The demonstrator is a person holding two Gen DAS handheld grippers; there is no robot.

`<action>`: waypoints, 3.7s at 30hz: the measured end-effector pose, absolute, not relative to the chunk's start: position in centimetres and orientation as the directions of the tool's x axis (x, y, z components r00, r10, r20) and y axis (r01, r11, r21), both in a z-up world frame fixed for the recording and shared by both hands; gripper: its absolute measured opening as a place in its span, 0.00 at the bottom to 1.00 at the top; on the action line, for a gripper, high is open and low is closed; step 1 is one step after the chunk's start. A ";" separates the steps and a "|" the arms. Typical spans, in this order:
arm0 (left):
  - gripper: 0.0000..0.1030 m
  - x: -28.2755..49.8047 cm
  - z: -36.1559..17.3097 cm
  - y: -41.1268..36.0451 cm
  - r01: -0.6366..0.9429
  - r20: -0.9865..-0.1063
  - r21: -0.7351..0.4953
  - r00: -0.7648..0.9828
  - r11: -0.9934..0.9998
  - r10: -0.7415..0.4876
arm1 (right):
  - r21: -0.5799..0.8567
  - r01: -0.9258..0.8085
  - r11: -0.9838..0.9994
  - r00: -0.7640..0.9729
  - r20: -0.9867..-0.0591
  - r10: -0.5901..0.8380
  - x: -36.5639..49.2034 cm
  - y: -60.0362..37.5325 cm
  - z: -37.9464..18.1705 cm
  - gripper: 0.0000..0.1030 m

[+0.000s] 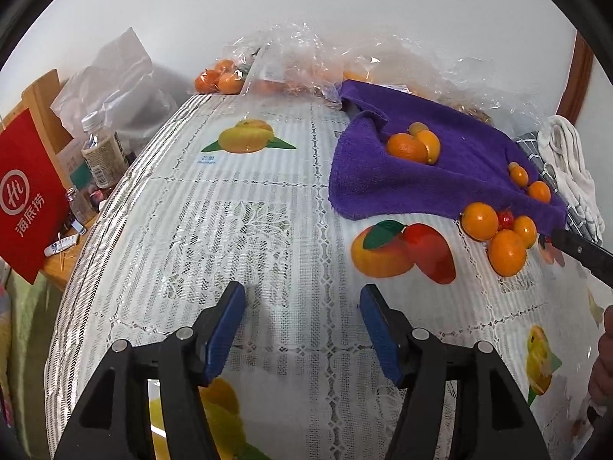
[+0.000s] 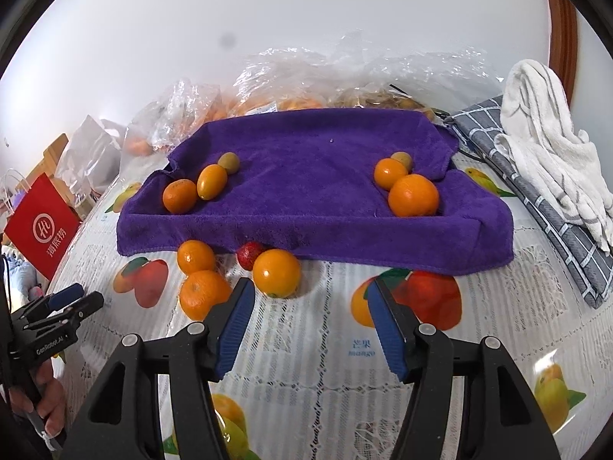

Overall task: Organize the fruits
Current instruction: 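Lift both tools off the towel and move toward the loose oranges, then grasp an orange with the right tool while the left tool grasps another orange, then carry both held oranges onto the purple towel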

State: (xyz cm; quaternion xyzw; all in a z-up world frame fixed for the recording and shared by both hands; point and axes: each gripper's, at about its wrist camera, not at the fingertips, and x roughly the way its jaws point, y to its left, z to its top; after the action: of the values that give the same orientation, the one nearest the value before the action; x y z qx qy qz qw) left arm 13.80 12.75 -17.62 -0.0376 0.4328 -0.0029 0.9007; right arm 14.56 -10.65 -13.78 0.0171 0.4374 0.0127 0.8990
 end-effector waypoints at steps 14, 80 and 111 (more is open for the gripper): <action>0.65 13.7 -17.7 12.9 -0.015 -0.778 -0.091 0.625 0.996 -0.062 | -0.011 -0.062 0.998 0.574 -0.818 0.027 17.1 -8.8 -15.8 0.61; 0.32 16.6 -17.4 7.6 0.143 -0.729 -0.338 0.586 0.930 -0.355 | 0.020 0.055 0.998 0.606 -0.795 -0.017 13.7 -18.8 -15.0 0.33; 0.36 16.6 -15.1 0.4 0.136 -0.781 -0.264 0.551 0.955 -0.294 | -0.012 0.044 0.999 0.631 -0.775 -0.037 10.9 -21.1 -11.9 0.33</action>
State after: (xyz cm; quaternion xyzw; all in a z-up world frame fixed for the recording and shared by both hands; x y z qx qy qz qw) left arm 16.61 0.36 -15.10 -0.0863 0.4575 -0.1228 0.8764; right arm 10.85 -21.06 -11.86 0.0042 0.4292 -0.0225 0.9029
